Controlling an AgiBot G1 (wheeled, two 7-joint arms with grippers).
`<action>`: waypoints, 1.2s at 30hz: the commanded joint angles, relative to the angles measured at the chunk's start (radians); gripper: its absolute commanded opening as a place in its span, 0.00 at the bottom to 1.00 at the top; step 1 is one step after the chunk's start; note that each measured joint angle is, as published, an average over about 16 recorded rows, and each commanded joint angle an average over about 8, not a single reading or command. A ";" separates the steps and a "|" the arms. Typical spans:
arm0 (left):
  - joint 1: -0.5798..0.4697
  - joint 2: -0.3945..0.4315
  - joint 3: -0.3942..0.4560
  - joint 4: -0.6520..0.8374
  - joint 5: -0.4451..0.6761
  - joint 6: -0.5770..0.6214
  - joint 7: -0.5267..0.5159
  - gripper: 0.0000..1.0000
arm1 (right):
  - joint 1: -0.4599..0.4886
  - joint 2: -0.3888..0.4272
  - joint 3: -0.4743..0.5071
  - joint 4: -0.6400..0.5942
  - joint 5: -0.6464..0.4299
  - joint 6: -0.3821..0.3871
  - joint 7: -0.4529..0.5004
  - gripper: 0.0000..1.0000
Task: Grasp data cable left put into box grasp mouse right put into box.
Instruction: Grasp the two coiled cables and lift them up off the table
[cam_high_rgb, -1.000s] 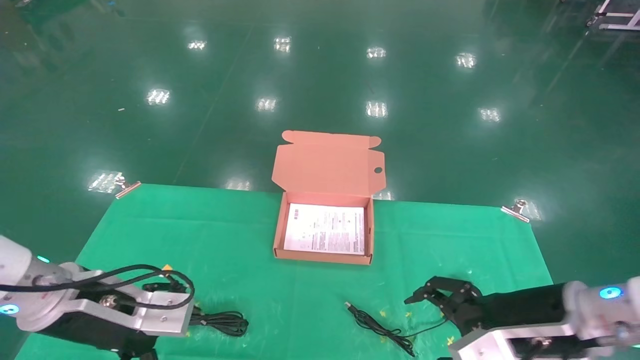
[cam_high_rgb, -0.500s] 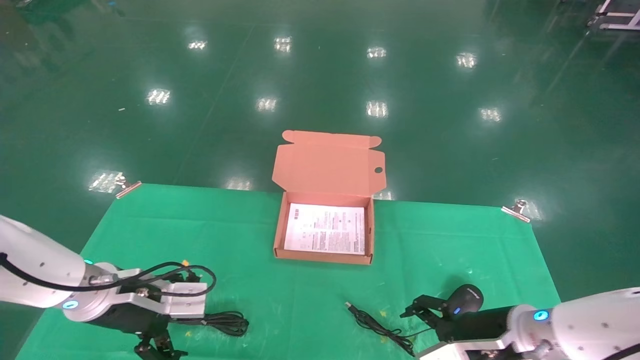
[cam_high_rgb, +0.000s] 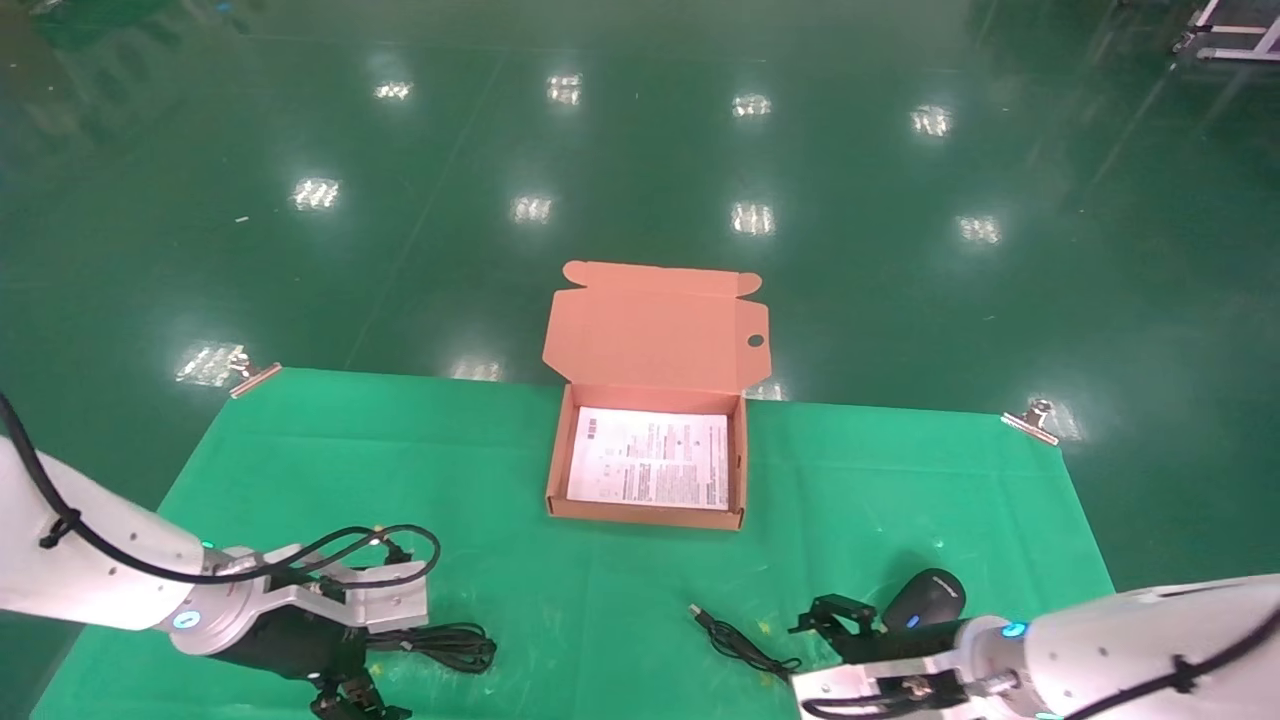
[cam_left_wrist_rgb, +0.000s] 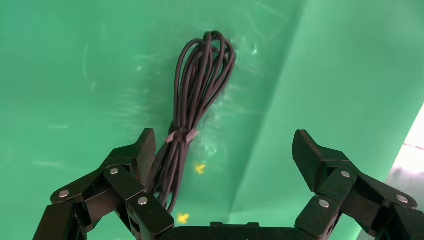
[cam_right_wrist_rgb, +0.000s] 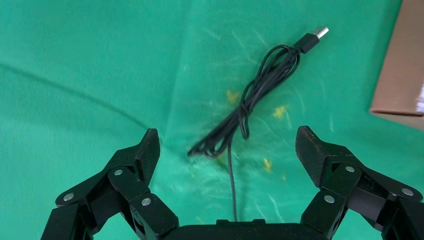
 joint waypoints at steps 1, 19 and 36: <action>0.005 0.010 -0.007 0.046 -0.017 -0.013 0.019 1.00 | 0.000 -0.017 0.000 -0.030 -0.006 0.011 0.021 1.00; 0.000 0.099 -0.005 0.288 -0.004 -0.118 0.167 1.00 | 0.046 -0.126 -0.008 -0.253 -0.014 0.041 0.033 1.00; -0.007 0.112 -0.014 0.363 -0.015 -0.138 0.208 0.00 | 0.052 -0.156 -0.018 -0.306 -0.050 0.089 0.022 0.00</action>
